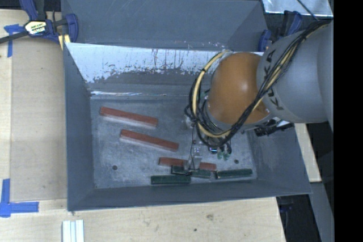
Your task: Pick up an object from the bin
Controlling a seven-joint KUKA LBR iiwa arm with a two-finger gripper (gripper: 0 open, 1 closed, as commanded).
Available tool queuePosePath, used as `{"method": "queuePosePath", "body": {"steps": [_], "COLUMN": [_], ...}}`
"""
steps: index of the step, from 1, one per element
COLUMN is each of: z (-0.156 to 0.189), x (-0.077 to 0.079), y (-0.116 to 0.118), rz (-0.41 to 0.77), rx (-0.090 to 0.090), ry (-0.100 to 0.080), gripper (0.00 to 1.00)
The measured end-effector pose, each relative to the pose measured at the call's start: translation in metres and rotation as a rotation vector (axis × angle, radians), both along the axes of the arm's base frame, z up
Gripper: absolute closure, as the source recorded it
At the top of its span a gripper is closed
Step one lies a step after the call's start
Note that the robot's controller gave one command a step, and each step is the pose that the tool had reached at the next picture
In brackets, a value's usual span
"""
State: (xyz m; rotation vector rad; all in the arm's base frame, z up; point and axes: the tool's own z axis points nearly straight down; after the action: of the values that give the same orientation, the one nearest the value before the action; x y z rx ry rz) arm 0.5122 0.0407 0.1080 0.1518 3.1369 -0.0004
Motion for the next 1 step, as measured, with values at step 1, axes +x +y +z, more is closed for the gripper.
{"method": "queuePosePath", "body": {"steps": [1], "z": [-0.0378], "x": [-0.0127], "y": [-0.009], "rz": [-0.083], "rx": [0.002], "ry": [0.002], "gripper": [0.0]}}
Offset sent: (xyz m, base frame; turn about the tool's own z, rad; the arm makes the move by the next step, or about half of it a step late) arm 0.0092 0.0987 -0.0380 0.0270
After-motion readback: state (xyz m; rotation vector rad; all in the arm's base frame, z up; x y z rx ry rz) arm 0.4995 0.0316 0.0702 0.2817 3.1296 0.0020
